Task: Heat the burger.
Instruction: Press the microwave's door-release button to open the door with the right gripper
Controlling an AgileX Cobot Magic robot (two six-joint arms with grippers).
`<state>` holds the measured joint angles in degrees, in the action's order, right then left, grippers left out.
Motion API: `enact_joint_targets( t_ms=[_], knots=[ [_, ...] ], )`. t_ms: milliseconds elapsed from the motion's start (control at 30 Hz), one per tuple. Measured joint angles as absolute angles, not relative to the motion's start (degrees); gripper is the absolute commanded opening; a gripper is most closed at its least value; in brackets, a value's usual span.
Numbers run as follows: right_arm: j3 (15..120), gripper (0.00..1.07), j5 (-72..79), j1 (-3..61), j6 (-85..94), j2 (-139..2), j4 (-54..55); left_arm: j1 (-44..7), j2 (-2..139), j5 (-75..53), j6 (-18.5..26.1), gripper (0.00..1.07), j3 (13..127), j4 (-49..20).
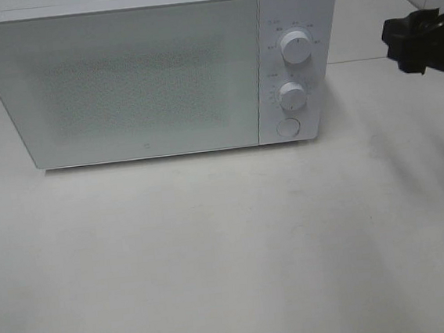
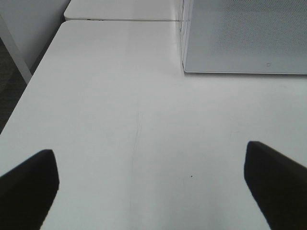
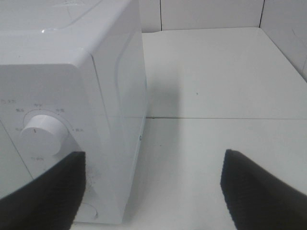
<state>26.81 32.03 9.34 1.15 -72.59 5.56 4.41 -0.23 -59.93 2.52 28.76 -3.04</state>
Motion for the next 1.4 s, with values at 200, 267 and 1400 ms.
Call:
enact_joint_targets(
  t_ms=[200, 267, 1400],
  knots=[
    [23.2, 0.75, 42.1, 18.7, 12.0, -77.8, 16.5, 4.4, -0.2, -59.9, 2.5, 1.0, 28.8, -3.0],
    [23.1, 0.75, 43.2, 20.1, 13.3, -78.6, 18.2, 4.4, -0.2, -59.9, 2.5, 1.0, 28.8, -3.0],
    [26.6, 0.75, 62.3, 42.7, 18.0, -100.0, 44.1, 4.4, -0.2, -59.9, 2.5, 1.0, 28.8, -3.0]
  ],
)
